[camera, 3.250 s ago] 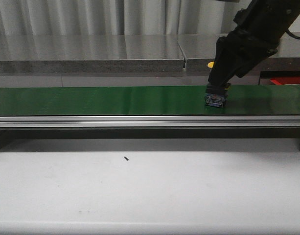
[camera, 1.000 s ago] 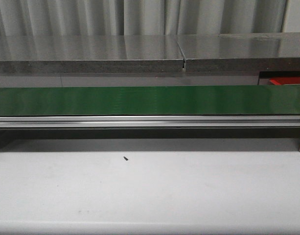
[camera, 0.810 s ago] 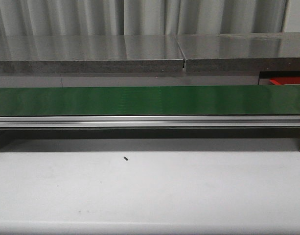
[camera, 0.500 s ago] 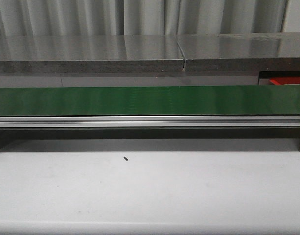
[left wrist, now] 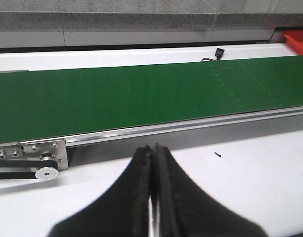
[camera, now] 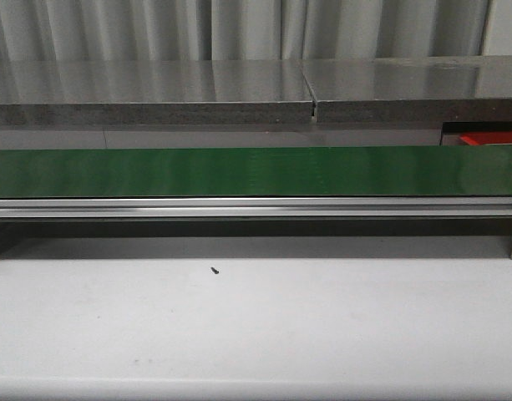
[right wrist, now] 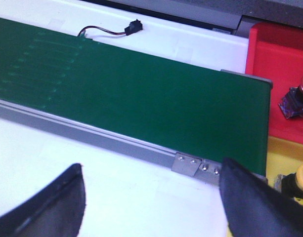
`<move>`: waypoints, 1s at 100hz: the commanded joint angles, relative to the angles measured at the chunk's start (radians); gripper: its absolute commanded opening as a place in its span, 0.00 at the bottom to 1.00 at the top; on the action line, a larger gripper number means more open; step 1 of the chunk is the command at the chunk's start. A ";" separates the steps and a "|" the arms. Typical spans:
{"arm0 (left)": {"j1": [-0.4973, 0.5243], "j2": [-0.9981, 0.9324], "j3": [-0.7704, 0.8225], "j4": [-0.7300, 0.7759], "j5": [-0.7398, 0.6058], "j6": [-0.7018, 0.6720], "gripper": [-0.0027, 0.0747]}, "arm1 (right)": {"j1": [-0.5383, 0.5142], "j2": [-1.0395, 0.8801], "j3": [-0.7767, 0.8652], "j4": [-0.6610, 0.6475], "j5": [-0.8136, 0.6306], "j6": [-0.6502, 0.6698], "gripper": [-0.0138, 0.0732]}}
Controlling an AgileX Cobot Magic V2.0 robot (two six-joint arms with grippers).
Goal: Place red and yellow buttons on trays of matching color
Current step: 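Withdraw the right gripper and move the left gripper over the button cluster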
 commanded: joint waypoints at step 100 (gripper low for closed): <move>-0.008 0.021 -0.052 -0.020 -0.013 -0.017 0.09 | 0.007 -0.212 0.145 0.019 0.001 -0.014 0.08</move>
